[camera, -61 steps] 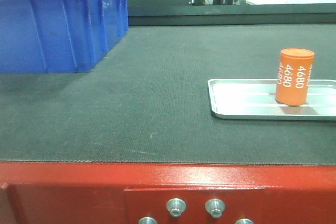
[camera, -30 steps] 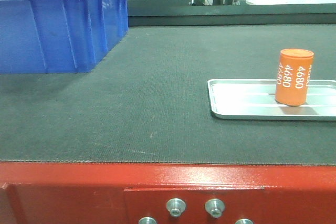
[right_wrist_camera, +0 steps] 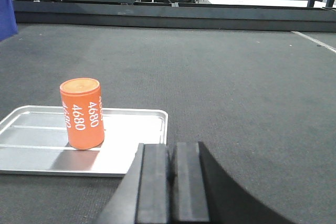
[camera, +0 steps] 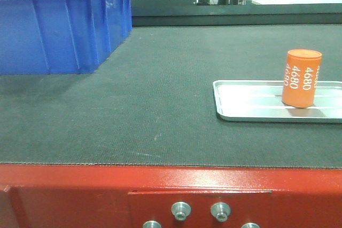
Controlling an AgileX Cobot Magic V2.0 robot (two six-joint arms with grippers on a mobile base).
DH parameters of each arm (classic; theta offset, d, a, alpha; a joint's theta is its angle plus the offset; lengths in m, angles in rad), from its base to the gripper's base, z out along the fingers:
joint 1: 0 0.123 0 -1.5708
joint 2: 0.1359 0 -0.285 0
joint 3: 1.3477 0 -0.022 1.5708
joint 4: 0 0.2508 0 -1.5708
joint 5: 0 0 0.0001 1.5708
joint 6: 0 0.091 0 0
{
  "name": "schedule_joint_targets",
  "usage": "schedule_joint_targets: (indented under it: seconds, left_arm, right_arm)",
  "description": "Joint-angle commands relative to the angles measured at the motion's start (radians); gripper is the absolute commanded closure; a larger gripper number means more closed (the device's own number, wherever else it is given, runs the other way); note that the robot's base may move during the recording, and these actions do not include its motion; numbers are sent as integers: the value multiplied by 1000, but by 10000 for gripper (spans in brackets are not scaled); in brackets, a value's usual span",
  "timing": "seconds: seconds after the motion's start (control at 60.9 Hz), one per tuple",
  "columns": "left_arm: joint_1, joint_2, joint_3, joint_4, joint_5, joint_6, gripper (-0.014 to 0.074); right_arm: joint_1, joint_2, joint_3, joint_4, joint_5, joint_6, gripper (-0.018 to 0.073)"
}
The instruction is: Grab orange capacitor from left shelf to right conveyor
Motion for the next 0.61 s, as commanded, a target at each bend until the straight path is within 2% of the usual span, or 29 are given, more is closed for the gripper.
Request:
schedule_joint_targets:
  seconds: [0.0,0.591]
  left_arm:
    - [-6,-19,-5,0,-89,0,701]
    - [-6,-19,-5,0,-89,0,701]
  right_arm:
    - [-4,-14,3,-1,-88,-9,510]
    - [-4,-14,3,-1,-88,-9,510]
